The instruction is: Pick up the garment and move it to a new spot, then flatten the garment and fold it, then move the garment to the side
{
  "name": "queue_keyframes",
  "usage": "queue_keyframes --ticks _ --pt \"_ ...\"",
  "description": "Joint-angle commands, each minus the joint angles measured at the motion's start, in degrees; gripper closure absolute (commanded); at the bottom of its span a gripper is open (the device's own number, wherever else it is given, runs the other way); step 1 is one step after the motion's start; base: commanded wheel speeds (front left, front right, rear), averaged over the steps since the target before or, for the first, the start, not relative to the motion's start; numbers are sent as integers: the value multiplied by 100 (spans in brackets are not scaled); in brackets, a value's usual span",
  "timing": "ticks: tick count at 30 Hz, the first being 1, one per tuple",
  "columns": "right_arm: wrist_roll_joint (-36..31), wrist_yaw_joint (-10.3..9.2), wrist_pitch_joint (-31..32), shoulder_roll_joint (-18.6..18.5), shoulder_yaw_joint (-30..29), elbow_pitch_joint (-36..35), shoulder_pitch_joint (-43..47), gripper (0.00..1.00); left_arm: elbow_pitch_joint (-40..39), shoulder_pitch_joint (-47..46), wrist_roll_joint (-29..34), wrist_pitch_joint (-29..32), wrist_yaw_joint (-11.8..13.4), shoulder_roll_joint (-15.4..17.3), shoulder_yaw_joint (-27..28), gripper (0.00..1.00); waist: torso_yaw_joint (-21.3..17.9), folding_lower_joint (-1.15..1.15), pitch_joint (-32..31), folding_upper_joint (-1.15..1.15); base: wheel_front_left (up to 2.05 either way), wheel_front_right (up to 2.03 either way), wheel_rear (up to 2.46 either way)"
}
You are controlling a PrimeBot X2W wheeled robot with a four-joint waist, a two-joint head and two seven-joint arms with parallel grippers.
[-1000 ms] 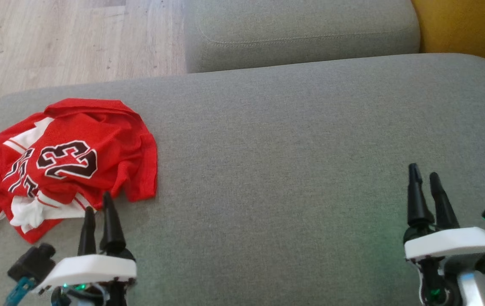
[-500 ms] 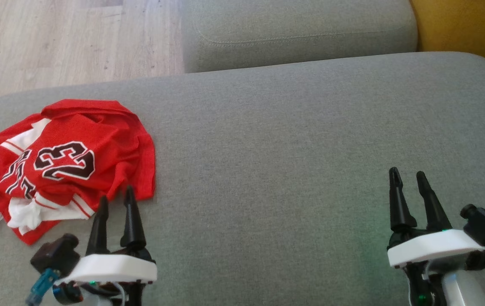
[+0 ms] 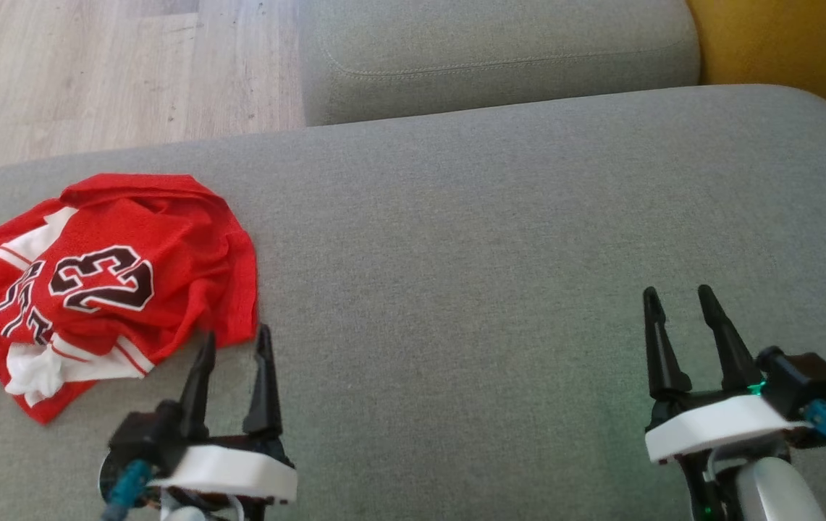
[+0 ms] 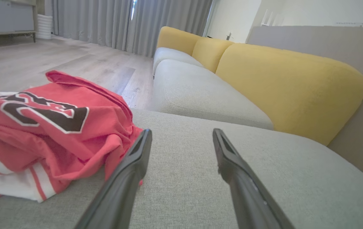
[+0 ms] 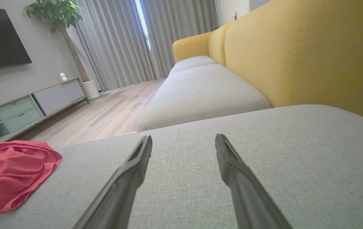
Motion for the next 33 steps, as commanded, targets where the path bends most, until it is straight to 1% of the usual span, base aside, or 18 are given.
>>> queue_keyframes --ticks 1,7,11,13,16,17,19,20,25,29,33 --pt "-303 -3 -102 -44 142 -242 -333 0 -159 -344 309 -88 69 130 -3 0 -1 0 -2 0 0 0 0" --pt "-850 -3 -203 -46 279 -266 -345 0 -161 -405 799 -189 278 242 -311 0 5 0 -6 0 0 0 0" --pt "-972 -3 -270 -47 346 -380 -350 0 -290 -399 809 -256 358 193 -339 0 12 0 4 0 0 0 0" --pt "-983 -4 -304 -48 356 -428 -342 0 -345 -384 812 -290 315 176 -317 0 15 0 8 0 0 0 0" --pt "-906 -4 -355 -49 338 -495 -325 0 -437 -318 700 -340 200 59 -146 0 17 0 16 0 0 0 0" --pt "-906 -4 -355 -49 338 -495 -325 0 -437 -318 700 -340 200 59 -146 0 17 0 16 0 0 0 0" --pt "-808 -4 -389 -50 329 -495 -298 0 -494 -264 665 -374 94 -23 -4 0 20 0 14 0 0 0 0" --pt "-682 -4 -423 -50 288 -490 -277 0 -544 -219 698 -407 -18 -92 142 0 23 0 12 0 0 0 0" --pt "-445 -4 -507 -52 307 -385 -221 0 -543 -95 982 -491 -263 -212 349 0 16 0 -10 0 0 0 0" --pt "-460 -4 -575 -54 366 -250 -227 0 -354 -38 1308 -559 -278 -256 405 0 -6 0 -24 0 0 0 0" --pt "-622 -4 -642 -55 489 -70 -242 0 -178 -60 1601 -625 -316 -274 365 0 -20 0 -25 0 0 0 0"
